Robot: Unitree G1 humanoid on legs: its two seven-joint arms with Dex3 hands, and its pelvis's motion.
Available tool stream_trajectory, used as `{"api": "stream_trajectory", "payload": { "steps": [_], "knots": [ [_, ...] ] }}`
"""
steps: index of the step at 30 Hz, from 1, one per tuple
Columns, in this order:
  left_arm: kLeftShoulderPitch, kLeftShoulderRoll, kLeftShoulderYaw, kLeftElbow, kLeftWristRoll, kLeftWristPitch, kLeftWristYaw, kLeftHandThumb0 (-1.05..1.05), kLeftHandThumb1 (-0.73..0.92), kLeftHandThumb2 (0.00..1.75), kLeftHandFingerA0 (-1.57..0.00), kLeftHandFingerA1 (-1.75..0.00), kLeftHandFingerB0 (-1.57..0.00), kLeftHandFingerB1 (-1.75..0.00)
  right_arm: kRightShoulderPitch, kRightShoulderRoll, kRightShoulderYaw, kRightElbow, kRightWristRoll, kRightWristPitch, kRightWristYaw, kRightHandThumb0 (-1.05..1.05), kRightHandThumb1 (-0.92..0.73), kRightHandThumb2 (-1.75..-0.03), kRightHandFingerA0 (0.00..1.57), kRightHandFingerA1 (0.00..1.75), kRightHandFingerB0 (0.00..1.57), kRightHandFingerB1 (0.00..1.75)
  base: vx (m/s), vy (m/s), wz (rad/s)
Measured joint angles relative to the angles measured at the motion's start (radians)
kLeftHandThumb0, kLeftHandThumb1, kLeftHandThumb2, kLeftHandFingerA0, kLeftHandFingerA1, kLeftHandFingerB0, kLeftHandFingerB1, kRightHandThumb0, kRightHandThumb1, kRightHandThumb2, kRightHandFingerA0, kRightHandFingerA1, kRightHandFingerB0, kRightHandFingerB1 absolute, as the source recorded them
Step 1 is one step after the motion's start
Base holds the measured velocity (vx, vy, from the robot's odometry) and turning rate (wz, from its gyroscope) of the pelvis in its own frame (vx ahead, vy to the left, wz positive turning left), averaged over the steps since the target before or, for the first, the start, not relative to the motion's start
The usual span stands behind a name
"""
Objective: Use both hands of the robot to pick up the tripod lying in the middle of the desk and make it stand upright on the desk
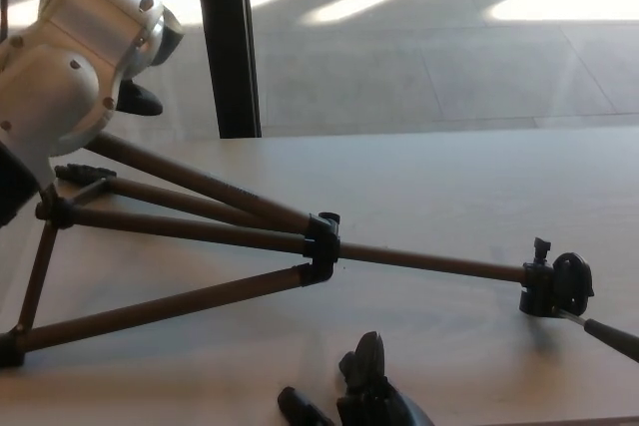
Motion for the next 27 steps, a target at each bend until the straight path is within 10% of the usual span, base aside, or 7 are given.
{"api": "stream_trajectory", "payload": {
  "steps": [11, 13, 15, 17, 20, 21, 27],
  "knots": [
    [0.101, 0.048, 0.011, -0.026, 0.000, 0.000, -0.025, -0.96, 0.45, 0.70, 0.00, -0.15, -0.03, -0.23, -0.060, -0.003, 0.030, 0.040, 0.017, 0.004, -0.002, -0.95, -0.74, -0.90, 0.00, 0.00, 0.00, 0.00, 0.00, 0.000, 0.00],
    [0.126, 0.052, 0.014, -0.032, 0.000, 0.000, -0.025, -0.98, 0.44, 0.69, 0.00, -0.13, 0.00, -0.23, -0.076, -0.003, 0.033, 0.050, 0.021, 0.008, -0.002, -0.93, -0.85, -0.66, 0.00, 0.00, 0.00, 0.00, 0.00, 0.000, 0.00],
    [0.153, 0.053, 0.017, -0.038, 0.000, 0.000, -0.025, -0.79, 0.41, 0.93, 0.00, -0.05, -0.06, -0.05, -0.089, -0.004, 0.037, 0.058, 0.025, 0.012, -0.003, -0.94, -0.85, -0.66, 0.00, 0.00, 0.00, 0.00, 0.00, 0.000, 0.00],
    [0.176, 0.053, 0.018, -0.043, 0.001, 0.000, -0.023, -0.78, 0.40, 0.92, 0.00, -0.01, 0.00, -0.03, -0.099, -0.004, 0.039, 0.063, 0.029, 0.015, -0.003, -1.05, -0.75, -1.15, 0.00, 0.22, 0.00, 0.20, 0.00, 0.000, 0.00],
    [0.197, 0.053, 0.018, -0.048, 0.005, 0.000, -0.011, -0.97, 0.42, 0.70, 0.00, -0.11, 0.00, -0.22, -0.116, -0.005, 0.044, 0.070, 0.033, 0.022, -0.010, -0.95, -0.75, -0.89, 0.00, 0.00, 0.00, 0.00, 0.00, 0.000, 0.00],
    [0.202, 0.053, 0.018, -0.048, 0.006, 0.000, -0.007, -0.96, 0.44, 0.69, 0.00, -0.11, 0.00, -0.22, -0.122, -0.006, 0.045, 0.072, 0.033, 0.025, -0.012, -1.05, -0.73, -1.15, 0.00, 0.23, 0.00, 0.20, 0.00, 0.000, 0.00],
    [0.212, 0.049, 0.000, -0.022, 0.029, 0.000, 0.049, -1.05, 0.60, 1.02, 0.00, -0.08, 0.00, 0.00, -0.168, -0.004, 0.044, 0.077, 0.036, 0.049, -0.045, -1.02, -0.76, -1.18, 0.00, 0.27, 0.00, 0.23, 0.00, 0.000, 0.00]
  ]
}}
